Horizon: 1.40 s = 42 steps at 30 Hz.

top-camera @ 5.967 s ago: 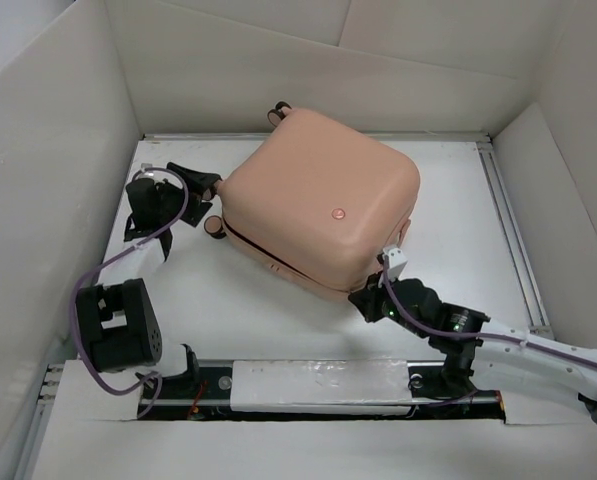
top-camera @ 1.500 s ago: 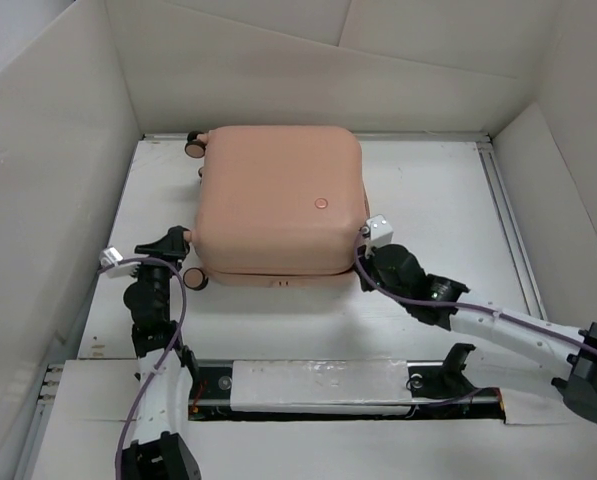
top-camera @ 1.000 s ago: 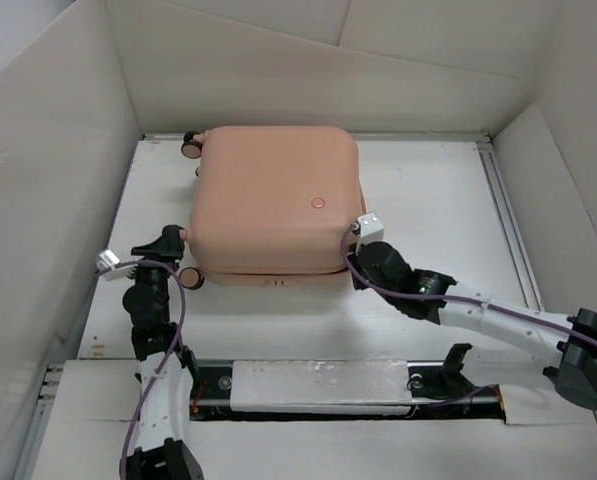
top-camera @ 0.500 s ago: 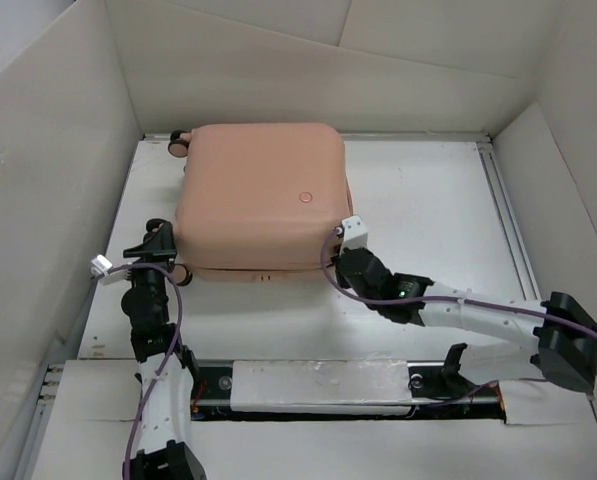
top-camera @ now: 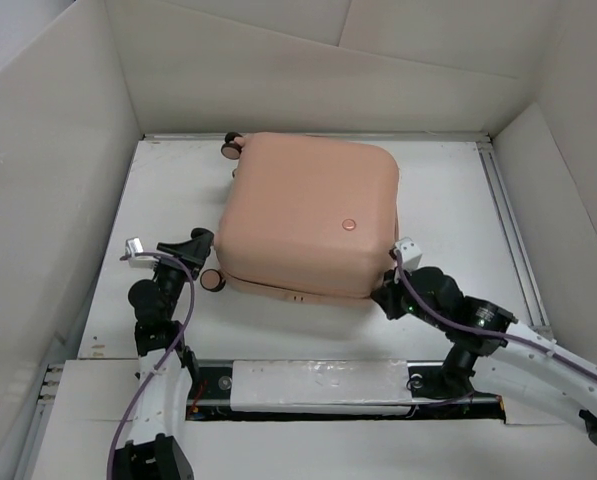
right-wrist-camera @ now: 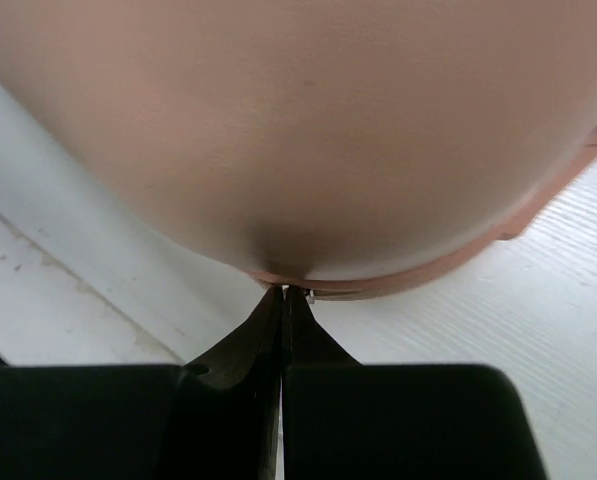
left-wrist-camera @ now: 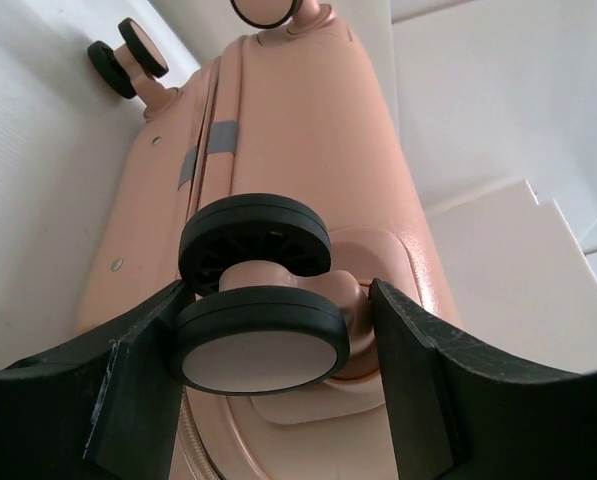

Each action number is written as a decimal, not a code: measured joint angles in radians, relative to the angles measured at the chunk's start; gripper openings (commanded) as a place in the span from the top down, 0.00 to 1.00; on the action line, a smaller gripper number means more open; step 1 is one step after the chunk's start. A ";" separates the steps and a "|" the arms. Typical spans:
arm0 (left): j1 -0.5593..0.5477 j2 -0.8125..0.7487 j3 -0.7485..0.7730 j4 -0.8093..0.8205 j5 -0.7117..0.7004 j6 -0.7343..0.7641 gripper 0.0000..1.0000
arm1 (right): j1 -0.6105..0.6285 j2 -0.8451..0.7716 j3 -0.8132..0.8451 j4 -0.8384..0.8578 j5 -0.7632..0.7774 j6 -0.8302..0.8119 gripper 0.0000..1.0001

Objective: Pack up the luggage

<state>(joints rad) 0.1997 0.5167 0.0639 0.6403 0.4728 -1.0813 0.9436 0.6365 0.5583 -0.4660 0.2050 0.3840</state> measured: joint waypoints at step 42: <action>-0.058 -0.185 -0.007 -0.182 0.108 0.063 1.00 | 0.358 1.032 0.542 0.694 -0.051 -0.100 0.17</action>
<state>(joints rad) 0.1417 0.3321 0.0566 0.4587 0.5812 -1.0183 1.3018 1.6688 1.1000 0.2276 0.1535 0.2840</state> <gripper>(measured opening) 0.600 0.823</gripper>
